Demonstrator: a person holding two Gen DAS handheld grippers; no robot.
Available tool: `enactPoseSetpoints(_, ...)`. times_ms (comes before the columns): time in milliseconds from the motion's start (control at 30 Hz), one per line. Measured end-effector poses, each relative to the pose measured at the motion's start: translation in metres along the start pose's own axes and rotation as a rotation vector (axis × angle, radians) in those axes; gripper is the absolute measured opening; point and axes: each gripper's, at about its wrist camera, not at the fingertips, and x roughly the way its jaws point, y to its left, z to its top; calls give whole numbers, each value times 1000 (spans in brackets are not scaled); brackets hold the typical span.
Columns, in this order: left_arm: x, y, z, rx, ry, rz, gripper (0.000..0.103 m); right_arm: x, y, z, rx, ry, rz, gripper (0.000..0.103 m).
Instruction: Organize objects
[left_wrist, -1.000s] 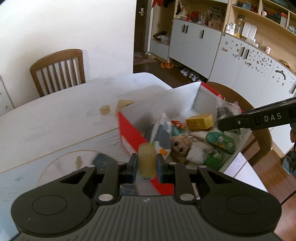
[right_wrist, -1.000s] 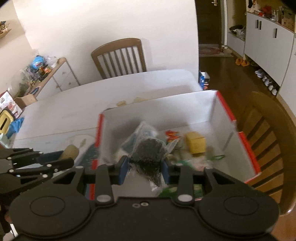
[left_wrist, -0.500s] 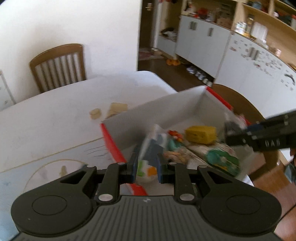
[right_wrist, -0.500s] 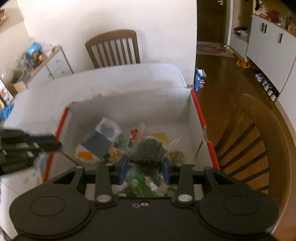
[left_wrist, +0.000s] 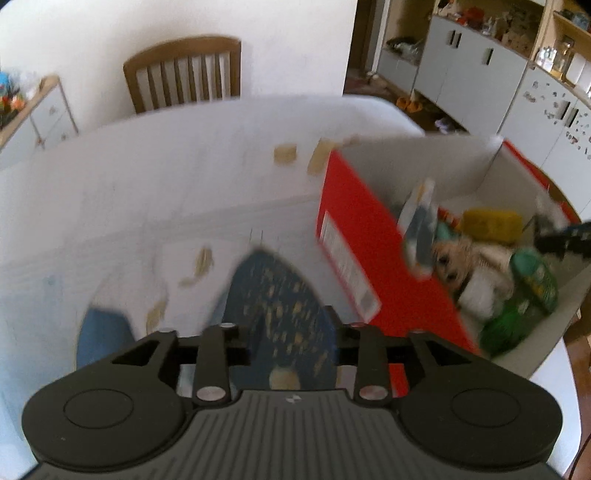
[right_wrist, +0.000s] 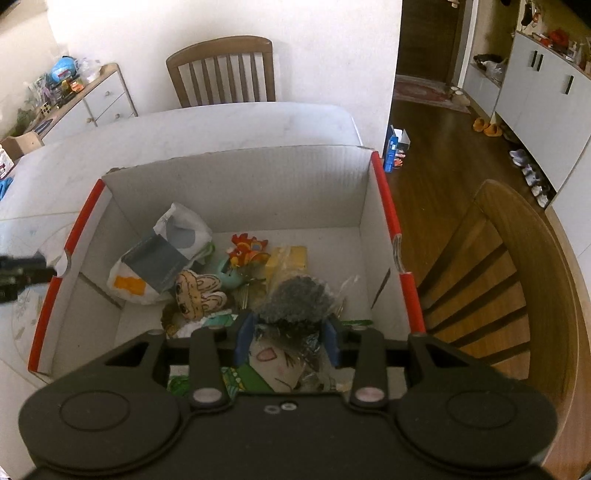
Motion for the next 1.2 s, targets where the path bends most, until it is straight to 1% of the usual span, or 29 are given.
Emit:
enactPoseSetpoints(33, 2, 0, -7, 1, 10, 5, 62, 0, 0, 0, 0, 2, 1, 39)
enactPoseSetpoints(67, 3, 1, -14, 2, 15, 15, 67, 0, -1, 0, 0, 4, 3, 39)
enactPoseSetpoints(100, 4, 1, -20, 0, 21, 22, 69, 0, -2, 0, -1, 6, 6, 39)
enactPoseSetpoints(200, 12, 1, -37, 0, 57, 18, 69, 0, -4, 0, -2, 8, 9, 41)
enactPoseSetpoints(367, 22, -2, -54, 8, 83, 54, 69, -2, -5, -2, -2, 4, 15, 45)
enactPoseSetpoints(433, 25, -2, -56, 10, 76, 65, 69, -3, -6, -3, -1, 0, 14, 53)
enactPoseSetpoints(600, 24, -7, -57, 26, 49, 71, 68, -7, -7, -2, 12, -18, 20, 60)
enactPoseSetpoints(667, 23, -9, -57, 22, 44, 63, 60, -10, -9, -2, 16, -24, 27, 61)
enactPoseSetpoints(733, 22, -12, -58, 28, 39, 60, 43, -13, -9, -3, 19, -29, 31, 62)
enactPoseSetpoints(800, 22, -15, -57, 35, 38, 60, 34, -15, -10, -3, 20, -32, 37, 62)
enactPoseSetpoints(867, 21, -17, -57, 41, 37, 79, 33, -17, -10, -4, 22, -36, 43, 62)
enactPoseSetpoints(900, 22, -18, -57, 42, 37, 80, 31, -18, -10, -5, 22, -38, 47, 62)
enactPoseSetpoints(933, 21, -18, -57, 44, 37, 85, 26, -19, -9, -6, 22, -39, 50, 62)
enactPoseSetpoints(1000, 20, -18, -56, 38, 34, 89, 22, -21, -9, -7, 22, -42, 55, 62)
enactPoseSetpoints(1033, 18, -18, -55, 29, 33, 79, 21, -21, -9, -7, 22, -43, 57, 62)
enactPoseSetpoints(1100, 15, -19, -54, 27, 29, 68, 21, -22, -9, -8, 28, -44, 62, 62)
enactPoseSetpoints(1200, 12, -23, -53, 39, 27, 73, 21, -23, -11, -9, 37, -47, 71, 62)
